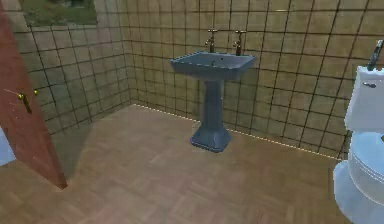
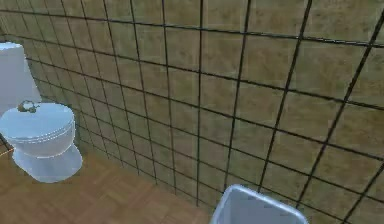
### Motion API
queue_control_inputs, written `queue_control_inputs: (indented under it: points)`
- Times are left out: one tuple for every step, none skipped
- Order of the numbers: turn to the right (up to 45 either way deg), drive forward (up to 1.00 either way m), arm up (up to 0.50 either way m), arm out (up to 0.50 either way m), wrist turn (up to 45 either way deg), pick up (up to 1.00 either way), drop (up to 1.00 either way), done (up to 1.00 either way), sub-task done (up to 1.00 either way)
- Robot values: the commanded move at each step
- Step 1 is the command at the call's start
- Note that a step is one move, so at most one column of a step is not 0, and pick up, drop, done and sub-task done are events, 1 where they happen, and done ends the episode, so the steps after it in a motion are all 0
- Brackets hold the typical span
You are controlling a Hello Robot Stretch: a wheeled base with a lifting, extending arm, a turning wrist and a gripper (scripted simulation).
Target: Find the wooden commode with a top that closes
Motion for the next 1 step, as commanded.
queue_control_inputs:
  points:
    - [-45.0,0.0,0.0,0.0,0.0,0.0,0.0,0.0,0.0]
